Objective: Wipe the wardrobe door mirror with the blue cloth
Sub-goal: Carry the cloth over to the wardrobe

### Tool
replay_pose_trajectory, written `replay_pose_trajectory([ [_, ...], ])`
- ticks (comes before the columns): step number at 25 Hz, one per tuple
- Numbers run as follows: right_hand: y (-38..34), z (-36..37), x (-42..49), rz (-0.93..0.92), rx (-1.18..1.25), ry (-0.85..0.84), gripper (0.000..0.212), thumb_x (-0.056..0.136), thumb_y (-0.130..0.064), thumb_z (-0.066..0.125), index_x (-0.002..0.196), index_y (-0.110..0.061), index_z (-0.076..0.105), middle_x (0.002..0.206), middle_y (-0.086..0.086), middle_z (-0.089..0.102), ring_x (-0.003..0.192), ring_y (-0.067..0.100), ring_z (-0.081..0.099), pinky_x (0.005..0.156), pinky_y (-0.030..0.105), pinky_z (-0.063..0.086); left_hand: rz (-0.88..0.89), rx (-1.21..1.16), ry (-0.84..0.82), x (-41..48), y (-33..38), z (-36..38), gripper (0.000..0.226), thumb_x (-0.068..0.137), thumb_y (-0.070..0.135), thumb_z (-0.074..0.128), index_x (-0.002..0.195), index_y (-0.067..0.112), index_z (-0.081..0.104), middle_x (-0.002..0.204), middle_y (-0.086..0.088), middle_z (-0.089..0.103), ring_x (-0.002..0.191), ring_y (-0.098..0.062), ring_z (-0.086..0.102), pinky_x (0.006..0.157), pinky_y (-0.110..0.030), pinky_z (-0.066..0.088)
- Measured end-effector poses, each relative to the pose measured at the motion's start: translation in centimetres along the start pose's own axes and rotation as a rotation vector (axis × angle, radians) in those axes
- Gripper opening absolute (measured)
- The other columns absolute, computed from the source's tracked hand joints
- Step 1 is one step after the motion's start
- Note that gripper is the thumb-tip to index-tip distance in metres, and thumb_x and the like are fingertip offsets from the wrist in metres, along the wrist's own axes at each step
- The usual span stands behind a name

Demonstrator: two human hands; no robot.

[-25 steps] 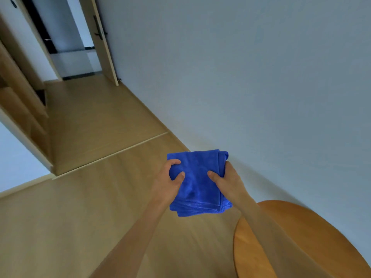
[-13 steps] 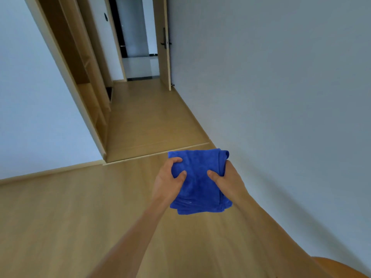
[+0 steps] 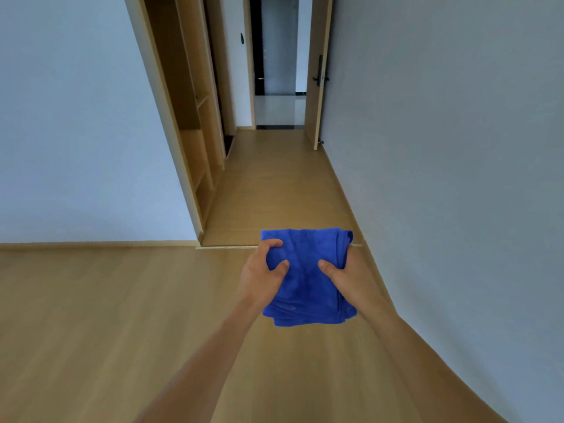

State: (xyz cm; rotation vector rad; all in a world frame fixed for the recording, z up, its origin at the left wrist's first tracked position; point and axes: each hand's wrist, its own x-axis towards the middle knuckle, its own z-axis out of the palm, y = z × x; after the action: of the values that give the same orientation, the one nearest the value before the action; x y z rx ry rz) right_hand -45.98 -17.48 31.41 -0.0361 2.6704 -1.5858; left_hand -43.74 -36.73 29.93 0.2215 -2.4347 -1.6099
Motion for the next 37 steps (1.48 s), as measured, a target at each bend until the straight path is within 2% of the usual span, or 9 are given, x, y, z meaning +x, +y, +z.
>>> replay_pose_trajectory([
  [2,-0.2,0.0,1.6,-0.028,0.039,-0.033,0.034,0.093,-0.030,0.066,0.125,-0.021,0.058,0.112,-0.002,0.069,0.104,0.017,0.066,0.096,0.044,0.053,-0.015,-0.004,0.016,1.0,0.0,0.4,0.035,0.093,0.017,0.068,0.124,0.031,0.059,0.116,0.013,0.062,0.100,0.001,0.059,0.088,-0.024,0.051],
  [3,-0.3,0.1,2.3,-0.036,0.062,-0.048,0.033,0.092,-0.029,0.066,0.124,-0.023,0.058,0.110,-0.004,0.069,0.102,0.014,0.067,0.094,0.043,0.054,-0.020,-0.001,0.021,1.6,-0.1,0.4,0.035,0.094,0.017,0.068,0.125,0.030,0.059,0.117,0.012,0.062,0.101,-0.001,0.059,0.088,-0.024,0.050],
  [7,0.2,1.2,5.8,-0.012,0.087,-0.077,0.030,0.091,-0.031,0.068,0.119,-0.029,0.056,0.105,-0.013,0.067,0.098,0.006,0.065,0.081,0.026,0.051,-0.054,-0.001,0.017,4.8,-0.9,0.8,0.036,0.095,0.016,0.067,0.126,0.031,0.057,0.116,0.013,0.060,0.101,0.000,0.058,0.076,-0.010,0.044],
  [10,0.3,2.3,8.8,0.029,0.078,-0.080,0.032,0.091,-0.031,0.068,0.120,-0.029,0.055,0.103,-0.015,0.064,0.095,0.002,0.062,0.077,0.021,0.047,-0.072,-0.003,0.001,7.9,-1.9,1.0,0.036,0.095,0.015,0.066,0.127,0.030,0.057,0.115,0.016,0.059,0.099,0.005,0.056,0.071,-0.007,0.044],
  [17,-2.6,5.3,18.4,0.057,0.080,-0.074,0.039,0.093,-0.025,0.066,0.129,-0.024,0.053,0.113,-0.007,0.067,0.103,0.011,0.065,0.094,0.039,0.054,-0.077,-0.058,-0.024,18.9,-4.2,0.0,0.034,0.094,0.018,0.068,0.123,0.035,0.059,0.108,0.024,0.058,0.098,0.007,0.056,0.076,-0.011,0.044],
  [23,-4.9,8.6,24.7,0.067,0.119,-0.075,0.035,0.092,-0.021,0.065,0.125,-0.023,0.053,0.113,-0.003,0.068,0.102,0.014,0.066,0.093,0.042,0.055,-0.076,-0.031,-0.047,26.5,-5.7,-2.5,0.033,0.095,0.023,0.067,0.122,0.039,0.058,0.106,0.029,0.058,0.091,0.008,0.058,0.073,-0.015,0.047],
  [27,-5.5,10.0,28.9,0.088,0.116,-0.090,0.034,0.091,-0.022,0.066,0.123,-0.023,0.053,0.111,-0.003,0.068,0.102,0.017,0.066,0.094,0.045,0.055,-0.085,-0.031,-0.046,30.2,-6.7,-3.1,0.034,0.094,0.024,0.068,0.122,0.041,0.057,0.111,0.028,0.058,0.098,0.004,0.059,0.081,-0.023,0.052],
  [31,-5.4,10.5,33.8,0.079,0.113,-0.104,0.028,0.090,-0.023,0.066,0.116,-0.025,0.056,0.106,-0.004,0.069,0.097,0.016,0.068,0.091,0.046,0.056,-0.079,-0.011,-0.027,34.5,-7.2,-2.6,0.034,0.094,0.024,0.068,0.121,0.041,0.057,0.111,0.030,0.058,0.095,0.009,0.059,0.076,-0.016,0.049],
  [37,-4.7,9.1,44.0,0.060,0.131,-0.126,0.024,0.090,-0.024,0.067,0.112,-0.027,0.057,0.104,-0.007,0.069,0.097,0.015,0.067,0.088,0.040,0.056,-0.105,0.016,0.010,43.0,-6.1,0.8,0.037,0.093,0.023,0.069,0.121,0.043,0.056,0.103,0.028,0.059,0.085,0.021,0.056,0.066,-0.014,0.050],
])
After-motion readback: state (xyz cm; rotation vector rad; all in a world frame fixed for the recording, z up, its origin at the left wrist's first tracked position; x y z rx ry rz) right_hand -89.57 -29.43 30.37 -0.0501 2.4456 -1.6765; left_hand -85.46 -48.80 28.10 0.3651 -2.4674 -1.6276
